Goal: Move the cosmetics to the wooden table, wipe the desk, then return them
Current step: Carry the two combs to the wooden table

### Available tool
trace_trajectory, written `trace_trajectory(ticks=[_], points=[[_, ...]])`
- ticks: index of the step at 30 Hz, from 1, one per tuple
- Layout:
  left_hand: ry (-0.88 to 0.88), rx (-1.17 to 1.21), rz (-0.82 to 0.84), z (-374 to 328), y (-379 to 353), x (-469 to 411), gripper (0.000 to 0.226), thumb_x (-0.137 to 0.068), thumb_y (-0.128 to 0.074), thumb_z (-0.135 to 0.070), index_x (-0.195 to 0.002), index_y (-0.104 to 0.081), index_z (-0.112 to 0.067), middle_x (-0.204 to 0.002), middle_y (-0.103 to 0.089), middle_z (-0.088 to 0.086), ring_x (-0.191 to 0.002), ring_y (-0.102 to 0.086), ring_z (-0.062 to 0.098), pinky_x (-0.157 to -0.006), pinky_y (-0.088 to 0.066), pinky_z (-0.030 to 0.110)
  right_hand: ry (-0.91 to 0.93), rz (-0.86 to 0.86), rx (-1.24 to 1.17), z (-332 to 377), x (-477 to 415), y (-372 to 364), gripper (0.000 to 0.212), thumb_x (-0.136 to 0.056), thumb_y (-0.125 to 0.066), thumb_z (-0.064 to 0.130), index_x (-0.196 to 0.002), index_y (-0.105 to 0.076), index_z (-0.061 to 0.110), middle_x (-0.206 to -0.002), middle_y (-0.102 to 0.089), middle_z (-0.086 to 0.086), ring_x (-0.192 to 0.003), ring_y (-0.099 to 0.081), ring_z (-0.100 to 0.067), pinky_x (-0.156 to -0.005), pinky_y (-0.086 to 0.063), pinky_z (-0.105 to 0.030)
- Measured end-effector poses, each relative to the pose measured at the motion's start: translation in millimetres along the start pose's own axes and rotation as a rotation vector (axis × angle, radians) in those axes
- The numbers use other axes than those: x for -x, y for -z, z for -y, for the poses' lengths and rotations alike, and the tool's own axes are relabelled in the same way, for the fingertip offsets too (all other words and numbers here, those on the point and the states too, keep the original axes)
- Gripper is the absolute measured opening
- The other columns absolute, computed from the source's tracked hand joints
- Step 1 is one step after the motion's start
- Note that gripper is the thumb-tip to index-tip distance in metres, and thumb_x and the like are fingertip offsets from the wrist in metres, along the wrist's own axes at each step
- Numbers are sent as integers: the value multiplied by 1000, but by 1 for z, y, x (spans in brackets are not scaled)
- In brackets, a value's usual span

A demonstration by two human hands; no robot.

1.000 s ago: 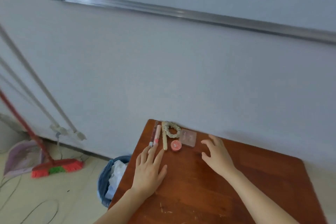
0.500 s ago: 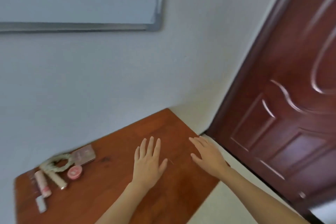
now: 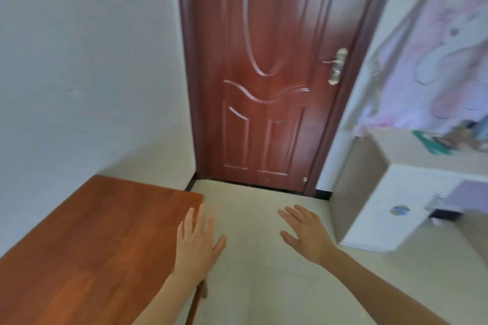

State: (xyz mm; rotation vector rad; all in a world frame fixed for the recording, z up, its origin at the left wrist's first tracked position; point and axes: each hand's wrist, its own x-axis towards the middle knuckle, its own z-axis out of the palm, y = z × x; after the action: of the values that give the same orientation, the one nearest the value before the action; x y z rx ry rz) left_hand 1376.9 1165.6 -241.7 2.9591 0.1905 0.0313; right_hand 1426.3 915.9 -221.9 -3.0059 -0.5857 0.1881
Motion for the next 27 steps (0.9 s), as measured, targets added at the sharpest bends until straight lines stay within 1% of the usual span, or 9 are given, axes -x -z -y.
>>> trace_trajectory(ticks=[2, 5, 7, 10, 12, 15, 17, 23, 27], points=[[-72, -22, -12, -43, -9, -2, 73, -91, 3, -55, -119, -48, -11, -113, -66, 13, -102, -63, 36, -75, -54, 46, -75, -30, 3, -42, 32, -3, 68, -94, 0, 50, -108, -64, 29, -103, -69, 9, -96, -67, -15, -73, -54, -27], [-164, 21, 21, -127, -29, 3, 81, -91, -3, -57, -117, -57, -4, -116, -64, 18, -103, -61, 42, -77, -52, 51, -148, -18, -34, -113, 94, -9, 54, -94, -14, 47, -107, -63, 29, -100, -70, 11, -92, -68, -14, -69, -54, -25], [-250, 64, 95, -192, -39, 15, 78, -90, -5, -59, -124, -51, -6, -121, -61, 16, -110, -58, 41, -83, -50, 50, -242, -52, -39, -162, 139, -3, 50, -89, -24, 50, -108, -64, 26, -101, -70, 8, -93, -68, -18, -68, -55, -27], [-401, 23, 122, -281, -57, 32, 75, -92, -2, -56, -117, -55, -10, -111, -67, 11, -99, -65, 35, -73, -54, 44, -341, -106, -39, -238, 201, 6, 64, -81, -22, 54, -123, -56, 20, -123, -61, -3, -116, -55, -28, -88, -48, -40], [-483, 45, 102, -332, -55, 39, 83, -90, -1, -59, -116, -60, -7, -115, -66, 13, -103, -63, 37, -77, -53, 47, -403, -250, -36, -278, 235, 13, 70, -78, -22, 55, -126, -54, 16, -126, -59, -8, -121, -51, -32, -92, -44, -45], [-573, 141, 37, -399, -44, 37, 104, -71, 9, -76, -139, -35, -11, -146, -36, 9, -136, -30, 32, -106, -32, 45, -507, -320, -93, -320, 269, 27, 74, -77, -21, 57, -129, -50, 15, -129, -56, -9, -124, -46, -33, -96, -39, -45], [-600, 212, -2, -434, -40, 32, 108, -58, 8, -76, -145, -20, -17, -154, -19, 2, -142, -11, 25, -113, -17, 39, -518, -362, -96, -339, 283, 31, 78, -75, -17, 59, -132, -46, 16, -132, -53, -8, -128, -42, -31, -100, -36, -44], [-646, 325, -2, -504, -49, 10, 82, -75, -24, -61, -142, -26, -13, -149, -29, 2, -140, -15, 28, -109, -21, 40, -586, -347, -118, -391, 288, 26, 92, -64, 0, 64, -141, -29, 22, -143, -37, 1, -136, -25, -18, -107, -23, -32], [-641, 342, 18, -535, -70, -22, 78, -76, -30, -55, -141, -28, -12, -148, -32, 3, -139, -16, 28, -111, -19, 40, -605, -331, -144, -441, 264, 34, 86, -70, -5, 65, -141, -28, 22, -142, -37, 0, -135, -25, -16, -108, -22, -31]])
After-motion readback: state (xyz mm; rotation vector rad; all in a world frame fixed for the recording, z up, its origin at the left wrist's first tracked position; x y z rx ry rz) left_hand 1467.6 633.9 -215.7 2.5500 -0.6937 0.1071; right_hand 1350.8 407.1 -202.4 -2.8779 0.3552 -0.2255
